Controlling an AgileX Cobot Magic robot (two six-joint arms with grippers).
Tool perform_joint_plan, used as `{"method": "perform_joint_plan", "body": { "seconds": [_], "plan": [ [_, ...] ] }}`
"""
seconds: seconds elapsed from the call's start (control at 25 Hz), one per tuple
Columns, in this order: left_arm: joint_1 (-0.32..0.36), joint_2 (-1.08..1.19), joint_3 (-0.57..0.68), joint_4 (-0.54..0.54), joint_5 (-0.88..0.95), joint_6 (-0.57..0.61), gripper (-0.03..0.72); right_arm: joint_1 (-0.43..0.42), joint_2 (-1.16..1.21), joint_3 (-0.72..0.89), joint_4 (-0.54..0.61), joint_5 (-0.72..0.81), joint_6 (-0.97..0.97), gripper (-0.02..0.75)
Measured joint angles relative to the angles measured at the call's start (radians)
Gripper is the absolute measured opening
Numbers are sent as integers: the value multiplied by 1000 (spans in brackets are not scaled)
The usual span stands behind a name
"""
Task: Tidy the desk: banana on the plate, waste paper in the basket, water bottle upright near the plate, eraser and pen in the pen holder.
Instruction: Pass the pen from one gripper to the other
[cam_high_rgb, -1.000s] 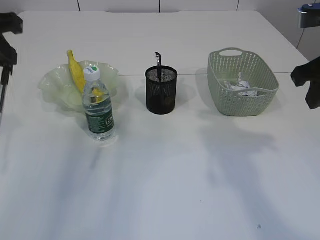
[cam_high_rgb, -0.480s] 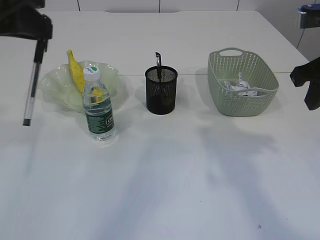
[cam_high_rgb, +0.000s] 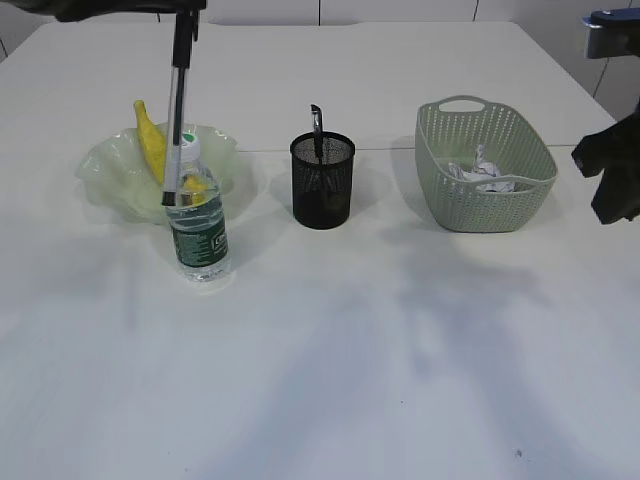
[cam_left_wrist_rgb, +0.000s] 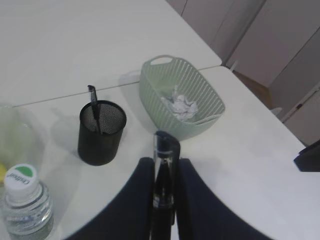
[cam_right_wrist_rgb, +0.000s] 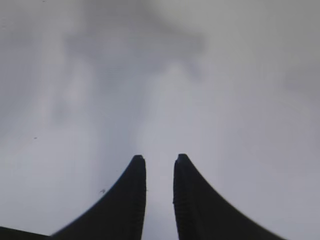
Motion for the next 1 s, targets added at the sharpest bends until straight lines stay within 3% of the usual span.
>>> {"method": "perform_joint_plan", "body": {
  "seconds": [0.4, 0.8, 1.0],
  "plan": [
    [-37, 0, 0, -28, -73, 2, 62, 0, -65, 0, 330, -63, -288, 147],
    [-37, 0, 0, -66, -108, 2, 61, 0, -123, 12, 745, -37, -680, 147],
    [-57, 0, 0, -83, -125, 2, 61, 0, -123, 115, 1021, 24, -944, 147]
  ]
}}
